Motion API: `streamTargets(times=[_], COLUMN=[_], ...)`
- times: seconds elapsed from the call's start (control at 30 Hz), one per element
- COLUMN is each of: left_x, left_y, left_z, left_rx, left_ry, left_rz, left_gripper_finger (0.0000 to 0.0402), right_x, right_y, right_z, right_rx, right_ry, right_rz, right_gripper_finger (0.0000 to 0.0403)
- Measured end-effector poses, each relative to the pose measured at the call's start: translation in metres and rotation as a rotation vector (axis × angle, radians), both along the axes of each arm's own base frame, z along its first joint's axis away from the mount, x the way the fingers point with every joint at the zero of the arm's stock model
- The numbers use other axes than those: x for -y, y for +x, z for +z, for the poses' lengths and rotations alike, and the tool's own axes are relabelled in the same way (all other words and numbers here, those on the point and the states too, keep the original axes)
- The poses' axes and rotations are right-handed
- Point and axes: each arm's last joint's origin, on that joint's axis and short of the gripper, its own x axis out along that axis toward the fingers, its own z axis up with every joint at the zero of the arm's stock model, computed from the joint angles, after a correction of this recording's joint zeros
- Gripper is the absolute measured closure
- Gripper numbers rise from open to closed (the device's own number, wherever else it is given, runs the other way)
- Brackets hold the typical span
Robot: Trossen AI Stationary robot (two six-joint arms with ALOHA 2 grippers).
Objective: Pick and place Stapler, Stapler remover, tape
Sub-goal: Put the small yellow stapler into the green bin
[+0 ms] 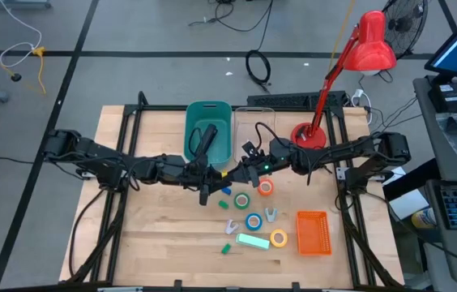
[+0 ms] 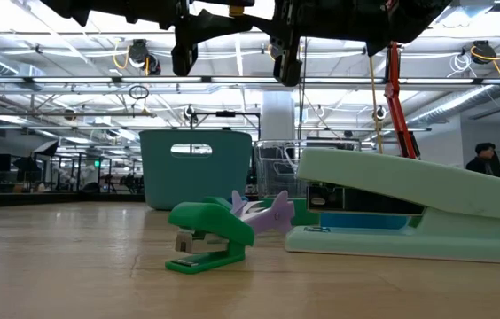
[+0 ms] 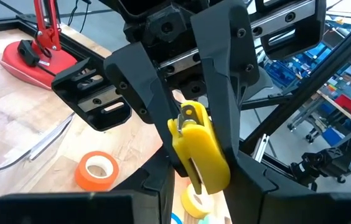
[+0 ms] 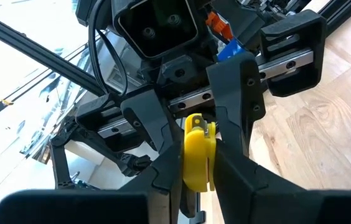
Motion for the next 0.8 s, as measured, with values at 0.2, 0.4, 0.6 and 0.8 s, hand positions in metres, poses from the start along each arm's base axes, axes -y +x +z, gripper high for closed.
streamTargets(times=[0.2,0.4,0.6,0.8], left_x=[0.0,-0.0001,-0.0001,0.0004], left_y=[0.0,0.0001,0.0001,0.0], left_z=[0.0002,0.0002,0.0006,-0.0002], left_rx=[0.001,0.001,0.005,-0.004], left_ry=[0.001,0.002,0.003,0.013], left_rz=[0.001,0.003,0.005,-0.029], left_gripper_finger=[0.0293,0.0293,0.0293,0.0289], right_x=[-0.0001,-0.0002,-0.0002,-0.0007], right_y=[0.0001,0.0,0.0,-0.0001], right_z=[0.0002,-0.0007,-0.0017,-0.0022], right_rx=[0.002,-0.01,-0.021,-0.023], right_ry=[-0.003,-0.003,-0.003,-0.012], right_rz=[0.003,0.006,0.007,0.012], right_gripper_finger=[0.0326,0.0331,0.0333,0.0349])
